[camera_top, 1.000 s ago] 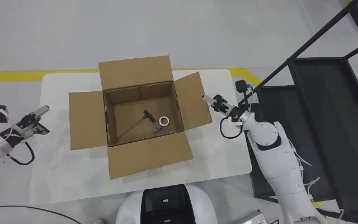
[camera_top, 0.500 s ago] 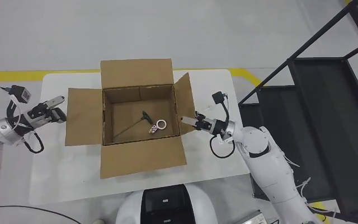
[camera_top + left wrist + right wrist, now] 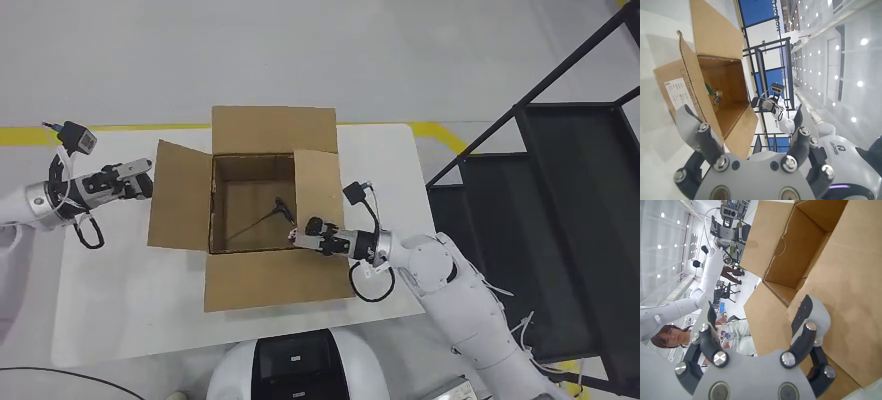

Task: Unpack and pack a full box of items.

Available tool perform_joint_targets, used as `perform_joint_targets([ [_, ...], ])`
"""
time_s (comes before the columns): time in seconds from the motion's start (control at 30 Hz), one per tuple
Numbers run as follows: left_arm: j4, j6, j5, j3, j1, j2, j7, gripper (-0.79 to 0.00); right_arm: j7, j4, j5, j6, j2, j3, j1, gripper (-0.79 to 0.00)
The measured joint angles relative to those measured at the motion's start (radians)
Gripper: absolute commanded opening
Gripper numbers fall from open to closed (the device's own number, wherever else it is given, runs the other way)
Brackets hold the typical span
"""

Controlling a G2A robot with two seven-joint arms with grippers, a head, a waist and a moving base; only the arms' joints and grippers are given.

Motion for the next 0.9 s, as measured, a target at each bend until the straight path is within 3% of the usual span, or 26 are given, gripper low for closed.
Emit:
perform_joint_targets([
  [0.4,-0.031,-0.054,-0.092,-0.041,0.013,-0.002,-0.004,0.000,-0.014,0.004,-0.004,0.002,0.006,0.001,0.015,0.000],
  [0.57,-0.022,-0.046,0.009,-0.129,0.046,0.020,0.034,0.000,-0.034,-0.025,-0.024,-0.002,0.009,0.005,0.014,0.000],
  [0.73,-0.006,-0.002,0.118,-0.237,0.130,0.044,0.074,0.000,-0.053,-0.051,-0.038,-0.005,0.013,0.009,0.003,0.000],
  [0.9,-0.005,0.003,0.123,-0.253,0.150,0.047,0.068,0.000,-0.058,-0.060,-0.041,-0.012,0.014,0.011,0.001,0.000],
])
